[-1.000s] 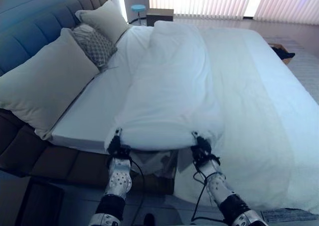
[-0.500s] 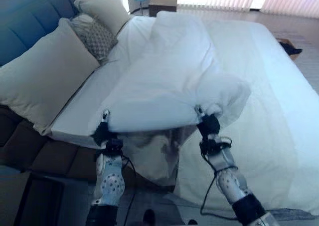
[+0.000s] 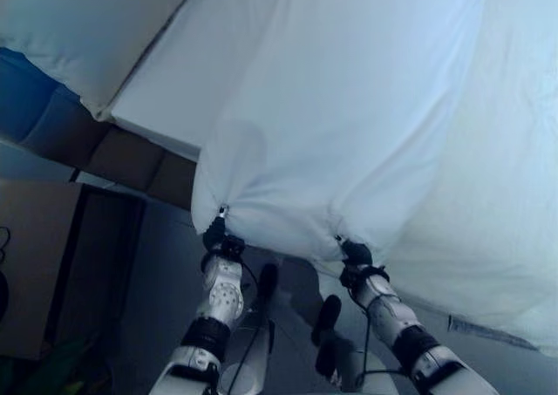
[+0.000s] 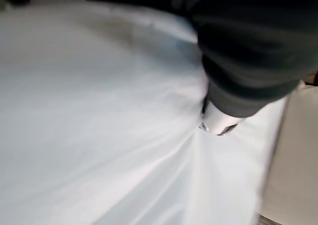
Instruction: Make the bed
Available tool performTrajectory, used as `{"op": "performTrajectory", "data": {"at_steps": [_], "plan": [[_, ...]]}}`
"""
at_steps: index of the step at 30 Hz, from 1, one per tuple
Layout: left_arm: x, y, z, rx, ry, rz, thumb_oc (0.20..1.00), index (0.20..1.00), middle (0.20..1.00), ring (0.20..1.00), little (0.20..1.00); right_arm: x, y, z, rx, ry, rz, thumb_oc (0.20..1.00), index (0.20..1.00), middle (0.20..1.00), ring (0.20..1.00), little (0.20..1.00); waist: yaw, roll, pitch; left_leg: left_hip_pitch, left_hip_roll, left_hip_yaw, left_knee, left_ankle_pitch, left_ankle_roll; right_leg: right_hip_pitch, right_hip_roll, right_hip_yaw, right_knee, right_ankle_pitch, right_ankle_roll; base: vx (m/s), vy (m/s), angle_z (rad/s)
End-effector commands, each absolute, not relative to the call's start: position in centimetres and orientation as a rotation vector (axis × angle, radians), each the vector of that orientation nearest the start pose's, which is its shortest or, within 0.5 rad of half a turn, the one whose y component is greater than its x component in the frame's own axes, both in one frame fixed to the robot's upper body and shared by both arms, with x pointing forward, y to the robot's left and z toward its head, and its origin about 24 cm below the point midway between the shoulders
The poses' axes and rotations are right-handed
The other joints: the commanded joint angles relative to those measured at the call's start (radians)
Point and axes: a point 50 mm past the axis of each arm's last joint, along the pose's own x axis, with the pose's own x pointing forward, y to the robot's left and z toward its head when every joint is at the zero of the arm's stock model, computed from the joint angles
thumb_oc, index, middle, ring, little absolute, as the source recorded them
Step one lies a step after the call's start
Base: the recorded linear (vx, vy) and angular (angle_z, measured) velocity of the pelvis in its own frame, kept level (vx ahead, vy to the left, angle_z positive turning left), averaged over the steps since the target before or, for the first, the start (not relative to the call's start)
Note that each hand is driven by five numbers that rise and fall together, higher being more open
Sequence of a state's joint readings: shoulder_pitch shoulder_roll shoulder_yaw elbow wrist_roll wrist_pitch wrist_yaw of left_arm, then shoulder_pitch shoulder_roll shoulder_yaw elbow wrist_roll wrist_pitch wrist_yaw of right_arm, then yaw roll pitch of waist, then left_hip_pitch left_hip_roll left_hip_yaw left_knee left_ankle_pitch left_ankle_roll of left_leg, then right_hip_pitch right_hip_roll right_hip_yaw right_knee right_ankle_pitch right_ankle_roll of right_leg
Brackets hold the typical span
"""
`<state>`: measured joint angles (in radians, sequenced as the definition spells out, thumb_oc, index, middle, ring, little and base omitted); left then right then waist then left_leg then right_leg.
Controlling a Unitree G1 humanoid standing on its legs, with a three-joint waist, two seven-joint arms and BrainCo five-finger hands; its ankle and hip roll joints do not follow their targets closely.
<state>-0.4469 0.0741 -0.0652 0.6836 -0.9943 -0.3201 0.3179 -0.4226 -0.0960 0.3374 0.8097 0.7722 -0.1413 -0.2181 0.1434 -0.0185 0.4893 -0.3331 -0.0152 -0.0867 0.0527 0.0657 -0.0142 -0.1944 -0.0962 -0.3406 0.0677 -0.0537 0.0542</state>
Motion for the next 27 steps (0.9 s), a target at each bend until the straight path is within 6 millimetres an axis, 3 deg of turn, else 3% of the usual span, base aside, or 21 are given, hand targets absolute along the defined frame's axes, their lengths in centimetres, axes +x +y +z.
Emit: {"op": "performTrajectory", "data": {"at_steps": [1,6,7,8,9,10,13,17,19,23,24,27], "plan": [[30.1,22.7,0.3,-0.718,0.077,0.7,0.2,0.2,0.2,0.2,0.2,29.8,-10.7,-3.1,0.43,0.408,-0.109,0.2,0.2,0.2,0.2,0.2,0.047,-0.032,0.031,-0.004,-0.024,0.023,-0.096,0.029,-0.042,-0.119,-0.088,0.013,0.009,0.12,0.087,0.02,0.003,0.04],[31.5,23.5,1.9,-0.654,0.044,0.694,0.2,0.2,0.2,0.2,0.2,30.6,-10.1,-2.7,0.478,0.413,-0.128,0.2,0.2,0.2,0.2,0.2,0.032,-0.037,0.031,-0.08,-0.021,0.032,-0.074,0.023,-0.045,-0.182,-0.09,0.015,0.003,0.13,0.089,0.01,0.007,-0.02],[31.9,23.7,2.3,-0.631,0.036,0.687,0.2,0.2,0.2,0.2,0.2,30.8,-10.4,-2.7,0.498,0.417,-0.154,0.862,0.862,0.862,0.862,0.862,0.028,-0.036,0.031,-0.098,-0.022,0.035,-0.063,0.02,-0.045,-0.195,-0.09,0.018,0.003,0.131,0.089,0.01,0.028,0.04],[32.1,23.8,2.3,-0.615,0.048,0.679,0.2,0.2,0.2,0.2,0.2,31.2,-10.6,-2.6,0.49,0.416,-0.16,1.0,1.0,1.0,1.0,1.0,0.026,-0.037,0.031,-0.113,-0.023,0.039,-0.051,0.017,-0.045,-0.205,-0.091,0.02,0.003,0.134,0.089,0.0,0.033,0.03],[32.1,24.1,2.2,-0.577,0.061,0.688,0.398,0.398,0.398,0.398,0.398,31.3,-10.7,-2.6,0.474,0.422,-0.162,1.0,1.0,1.0,1.0,1.0,0.022,-0.036,0.031,-0.123,-0.023,0.043,-0.043,0.014,-0.044,-0.21,-0.091,0.022,0.0,0.139,0.089,0.01,0.036,-0.01],[32.2,24.6,2.1,-0.514,0.089,0.7,1.0,1.0,1.0,1.0,1.0,31.6,-11.4,-2.7,0.415,0.431,-0.17,1.0,1.0,1.0,1.0,1.0,0.019,-0.036,0.031,-0.136,-0.023,0.047,-0.029,0.009,-0.043,-0.219,-0.092,0.026,-0.001,0.143,0.089,0.0,0.035,0.01],[32.3,25.0,2.2,-0.423,0.105,0.691,1.0,1.0,1.0,1.0,1.0,31.8,-12.8,-3.0,0.226,0.455,-0.179,1.0,1.0,1.0,1.0,1.0,0.007,-0.035,0.031,-0.162,-0.027,0.061,0.004,-0.004,-0.038,-0.238,-0.093,0.04,-0.006,0.155,0.092,-0.01,0.051,0.02],[30.6,26.0,-0.3,-0.308,0.214,0.749,1.0,1.0,1.0,1.0,1.0,30.5,-16.1,-5.0,0.062,0.549,-0.268,1.0,1.0,1.0,1.0,1.0,-0.013,-0.036,0.031,-0.165,-0.028,0.084,0.022,-0.017,-0.032,-0.244,-0.091,0.065,-0.012,0.162,0.096,-0.01,0.035,-0.08],[29.1,26.3,-2.5,-0.25,0.325,0.785,1.0,1.0,1.0,1.0,1.0,29.1,-18.0,-6.4,0.016,0.618,-0.328,1.0,1.0,1.0,1.0,1.0,-0.027,-0.036,0.031,-0.152,-0.027,0.096,0.011,-0.015,-0.032,-0.242,-0.089,0.077,-0.014,0.163,0.096,-0.01,0.019,-0.16],[27.2,26.4,-4.8,-0.238,0.436,0.824,1.0,1.0,1.0,1.0,1.0,27.4,-20.2,-7.6,0.001,0.678,-0.397,1.0,1.0,1.0,1.0,1.0,-0.048,-0.031,0.031,-0.133,-0.027,0.109,-0.01,-0.007,-0.034,-0.235,-0.088,0.088,-0.024,0.166,0.096,0.0,-0.009,-0.2],[26.0,26.1,-6.1,-0.286,0.482,0.849,1.0,1.0,1.0,1.0,1.0,26.1,-21.6,-8.4,0.068,0.71,-0.484,1.0,1.0,1.0,1.0,1.0,-0.063,-0.026,0.031,-0.118,-0.028,0.115,-0.026,-0.003,-0.034,-0.229,-0.084,0.098,-0.033,0.167,0.097,0.0,-0.031,-0.13],[24.5,25.7,-7.5,-0.347,0.528,0.881,1.0,1.0,1.0,1.0,1.0,24.7,-22.8,-9.1,0.166,0.721,-0.574,1.0,1.0,1.0,1.0,1.0,-0.082,-0.012,0.031,-0.095,-0.025,0.125,-0.05,0.008,-0.036,-0.224,-0.076,0.114,-0.04,0.167,0.096,-0.01,-0.037,-0.07]]}}
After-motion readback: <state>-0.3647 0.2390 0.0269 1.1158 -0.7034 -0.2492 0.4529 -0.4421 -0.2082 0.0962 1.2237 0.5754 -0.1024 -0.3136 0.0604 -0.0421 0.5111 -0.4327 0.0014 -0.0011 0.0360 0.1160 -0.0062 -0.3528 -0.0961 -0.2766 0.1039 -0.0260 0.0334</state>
